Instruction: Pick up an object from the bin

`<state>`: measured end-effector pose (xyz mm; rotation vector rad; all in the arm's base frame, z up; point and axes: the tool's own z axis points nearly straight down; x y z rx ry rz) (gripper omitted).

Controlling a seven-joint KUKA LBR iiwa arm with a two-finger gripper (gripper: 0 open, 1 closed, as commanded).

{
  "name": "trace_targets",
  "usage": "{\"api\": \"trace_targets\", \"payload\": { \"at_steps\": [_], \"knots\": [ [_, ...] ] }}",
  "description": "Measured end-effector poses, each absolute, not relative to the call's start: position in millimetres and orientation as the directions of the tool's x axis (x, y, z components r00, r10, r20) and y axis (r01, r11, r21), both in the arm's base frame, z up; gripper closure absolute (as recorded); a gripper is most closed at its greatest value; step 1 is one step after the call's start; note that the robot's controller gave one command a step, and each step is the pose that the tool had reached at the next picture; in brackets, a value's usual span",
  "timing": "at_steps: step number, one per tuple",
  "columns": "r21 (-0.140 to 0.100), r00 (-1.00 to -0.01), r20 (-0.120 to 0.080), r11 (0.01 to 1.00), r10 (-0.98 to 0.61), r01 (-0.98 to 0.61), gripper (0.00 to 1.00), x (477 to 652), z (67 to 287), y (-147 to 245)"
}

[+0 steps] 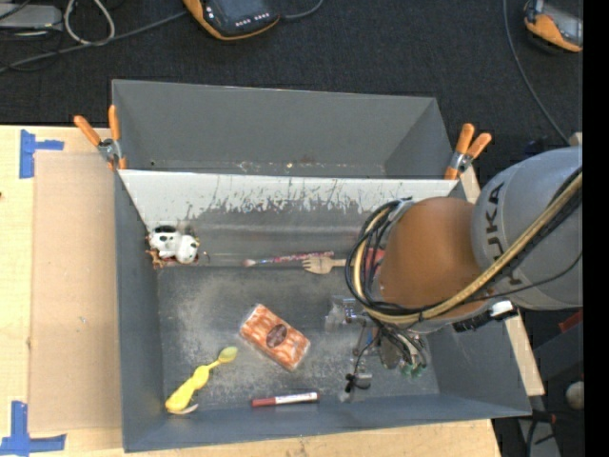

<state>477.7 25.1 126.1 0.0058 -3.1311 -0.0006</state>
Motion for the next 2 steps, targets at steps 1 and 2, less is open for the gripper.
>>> {"api": "trace_targets", "payload": {
  "at_steps": [1, 2],
  "knots": [
    [0.001, -1.000, 0.002, 1.000, -0.003, -0.003, 0.00, 479.8, 130.2, 25.1],
    [0.001, -0.997, 0.005, 0.997, -0.074, -0.074, 0.00, 487.8, 103.9, 49.7]
  ]
}}
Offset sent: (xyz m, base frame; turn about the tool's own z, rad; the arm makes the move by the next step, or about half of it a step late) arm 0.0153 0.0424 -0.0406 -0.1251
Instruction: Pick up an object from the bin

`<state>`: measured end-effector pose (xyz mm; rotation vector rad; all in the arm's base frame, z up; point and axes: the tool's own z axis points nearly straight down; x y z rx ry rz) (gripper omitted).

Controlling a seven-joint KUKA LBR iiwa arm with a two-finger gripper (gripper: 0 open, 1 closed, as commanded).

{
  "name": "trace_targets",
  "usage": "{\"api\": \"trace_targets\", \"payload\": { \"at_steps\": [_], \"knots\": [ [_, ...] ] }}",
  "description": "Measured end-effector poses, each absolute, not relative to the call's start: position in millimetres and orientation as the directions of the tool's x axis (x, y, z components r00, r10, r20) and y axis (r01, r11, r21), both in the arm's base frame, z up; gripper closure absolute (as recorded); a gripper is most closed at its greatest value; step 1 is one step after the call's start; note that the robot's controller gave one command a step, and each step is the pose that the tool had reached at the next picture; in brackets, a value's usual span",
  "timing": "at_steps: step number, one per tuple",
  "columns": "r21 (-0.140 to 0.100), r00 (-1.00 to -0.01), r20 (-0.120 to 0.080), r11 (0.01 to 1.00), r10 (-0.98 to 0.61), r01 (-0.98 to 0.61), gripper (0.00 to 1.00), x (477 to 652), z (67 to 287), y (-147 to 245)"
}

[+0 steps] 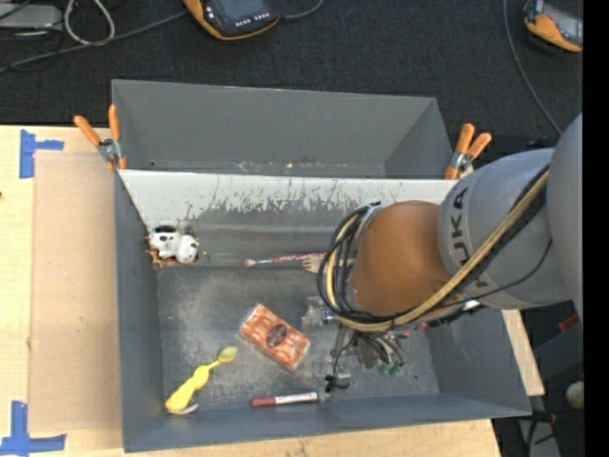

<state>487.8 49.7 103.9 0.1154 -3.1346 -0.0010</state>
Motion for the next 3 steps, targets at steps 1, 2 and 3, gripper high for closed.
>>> {"api": "trace_targets", "payload": {
  "at_steps": [1, 2, 3],
  "knots": [
    [0.000, -0.998, 0.001, 0.998, -0.060, -0.060, 0.00, 501.9, 76.1, 85.8],
    [0.000, -0.990, 0.003, 0.990, 0.139, 0.139, 1.00, 503.4, 71.5, 101.2],
    [0.000, -0.990, 0.003, 0.990, 0.139, 0.139, 1.00, 503.4, 71.8, 101.2]
  ]
}}
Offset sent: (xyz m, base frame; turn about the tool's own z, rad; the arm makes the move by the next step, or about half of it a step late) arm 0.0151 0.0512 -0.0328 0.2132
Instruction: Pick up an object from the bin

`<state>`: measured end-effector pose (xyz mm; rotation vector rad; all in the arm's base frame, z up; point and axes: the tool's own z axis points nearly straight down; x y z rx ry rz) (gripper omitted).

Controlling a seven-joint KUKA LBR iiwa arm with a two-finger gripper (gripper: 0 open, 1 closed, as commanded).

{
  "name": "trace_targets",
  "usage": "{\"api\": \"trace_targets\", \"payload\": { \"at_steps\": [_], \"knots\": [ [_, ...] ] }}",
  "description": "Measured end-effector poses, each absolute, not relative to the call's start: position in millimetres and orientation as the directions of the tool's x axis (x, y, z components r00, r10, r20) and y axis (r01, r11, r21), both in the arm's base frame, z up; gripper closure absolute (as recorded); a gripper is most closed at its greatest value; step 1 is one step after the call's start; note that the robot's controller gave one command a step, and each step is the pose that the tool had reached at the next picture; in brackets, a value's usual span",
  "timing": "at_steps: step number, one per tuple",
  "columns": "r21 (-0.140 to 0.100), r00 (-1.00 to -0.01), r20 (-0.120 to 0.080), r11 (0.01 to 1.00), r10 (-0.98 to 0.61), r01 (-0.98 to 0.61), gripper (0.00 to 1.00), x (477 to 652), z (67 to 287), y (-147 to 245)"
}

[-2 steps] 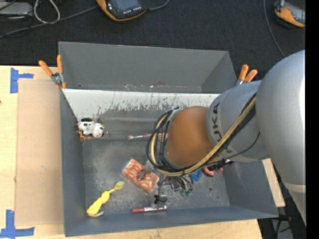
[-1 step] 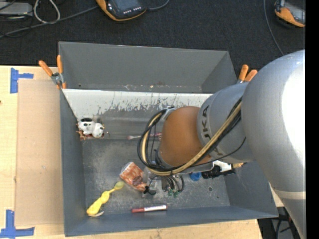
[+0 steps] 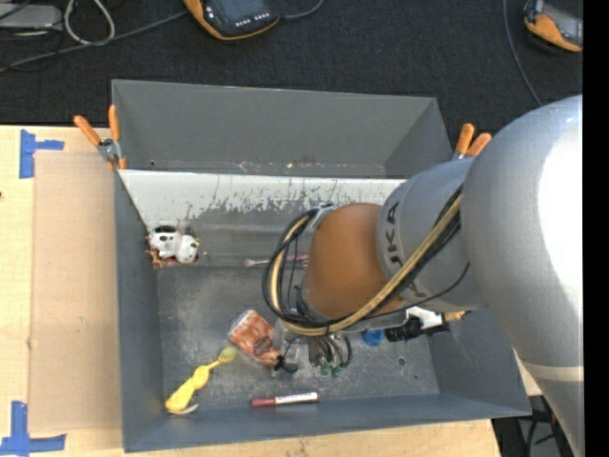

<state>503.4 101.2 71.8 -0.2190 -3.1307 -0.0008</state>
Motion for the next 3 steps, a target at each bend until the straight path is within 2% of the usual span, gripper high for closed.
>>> {"api": "trace_targets", "payload": {
  "at_steps": [1, 2, 3],
  "knots": [
    [0.002, -0.989, -0.001, 0.989, 0.151, 0.151, 1.00, 512.9, 127.5, 98.6],
    [-0.002, -0.989, 0.012, 0.989, 0.146, 0.146, 1.00, 506.2, 167.1, 92.0],
    [-0.003, -0.990, 0.015, 0.990, 0.140, 0.140, 1.00, 502.7, 247.6, 95.0]
  ]
}}
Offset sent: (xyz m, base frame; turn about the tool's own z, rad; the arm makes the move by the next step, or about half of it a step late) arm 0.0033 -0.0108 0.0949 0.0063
